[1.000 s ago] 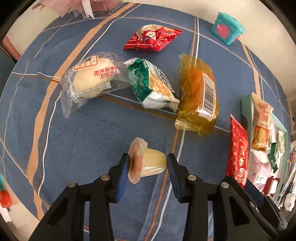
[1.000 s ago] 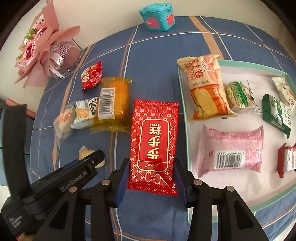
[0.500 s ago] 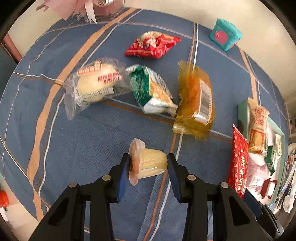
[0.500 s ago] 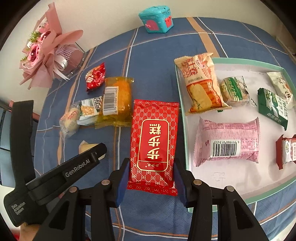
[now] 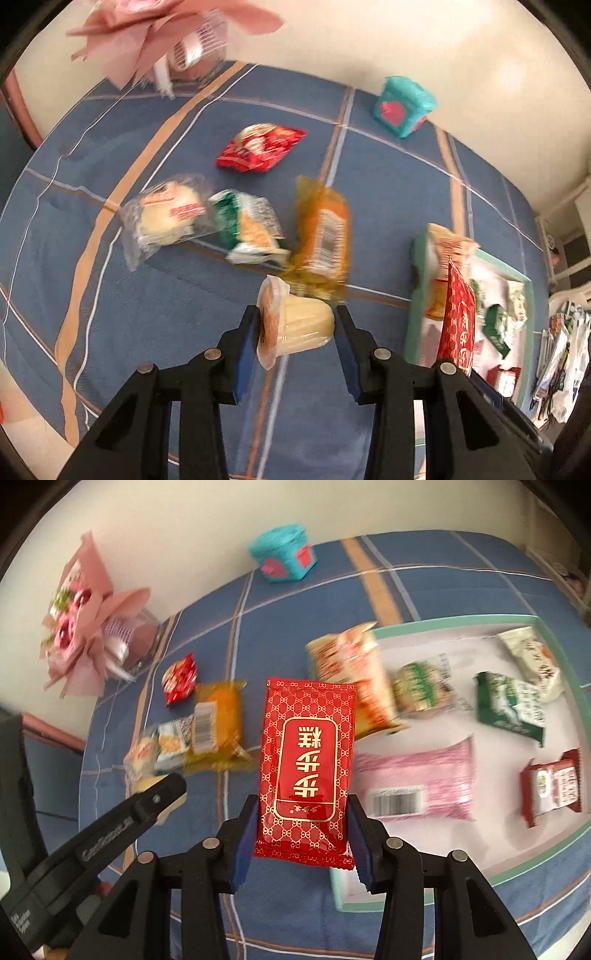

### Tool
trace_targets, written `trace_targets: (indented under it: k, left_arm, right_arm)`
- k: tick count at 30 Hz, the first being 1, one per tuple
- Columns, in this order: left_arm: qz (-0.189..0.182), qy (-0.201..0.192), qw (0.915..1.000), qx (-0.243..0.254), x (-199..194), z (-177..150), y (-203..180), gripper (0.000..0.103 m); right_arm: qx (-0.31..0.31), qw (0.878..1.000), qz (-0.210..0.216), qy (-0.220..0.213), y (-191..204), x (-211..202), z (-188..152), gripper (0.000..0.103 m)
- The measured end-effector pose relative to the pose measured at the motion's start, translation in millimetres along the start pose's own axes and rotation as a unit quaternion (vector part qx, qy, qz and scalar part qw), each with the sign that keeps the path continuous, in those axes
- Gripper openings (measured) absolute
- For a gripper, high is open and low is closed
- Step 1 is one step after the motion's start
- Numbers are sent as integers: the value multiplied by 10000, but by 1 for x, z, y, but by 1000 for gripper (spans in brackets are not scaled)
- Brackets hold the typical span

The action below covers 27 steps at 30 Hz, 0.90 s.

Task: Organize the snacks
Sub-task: 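Carry the jelly cup and red pack over the white tray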

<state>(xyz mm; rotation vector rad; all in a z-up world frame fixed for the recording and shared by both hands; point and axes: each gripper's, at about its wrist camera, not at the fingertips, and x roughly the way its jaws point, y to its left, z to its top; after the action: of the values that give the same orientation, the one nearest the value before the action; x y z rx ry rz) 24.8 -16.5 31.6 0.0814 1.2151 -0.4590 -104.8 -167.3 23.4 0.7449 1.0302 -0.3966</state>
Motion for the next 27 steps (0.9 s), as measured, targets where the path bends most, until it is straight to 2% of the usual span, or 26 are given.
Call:
trace_targets:
  k: [9, 16, 21, 27]
  left_arm:
    - [-318, -71, 9965, 765, 5, -15, -74, 42]
    - [-573, -83, 9857, 1584, 13, -38, -139, 42]
    - [-648, -150, 9784, 1958, 21, -46, -169, 42]
    - [-694, -136, 9757, 2075, 39, -44, -184, 42]
  right_arm:
    - [636, 9969, -365, -293, -65, -20, 15, 48]
    - [1117, 9899, -792, -360, -121, -30, 19, 48]
    - [1260, 9874, -874, -378, -141, -33, 21, 48]
    - [1366, 9862, -883, -301, -155, -29, 23, 48]
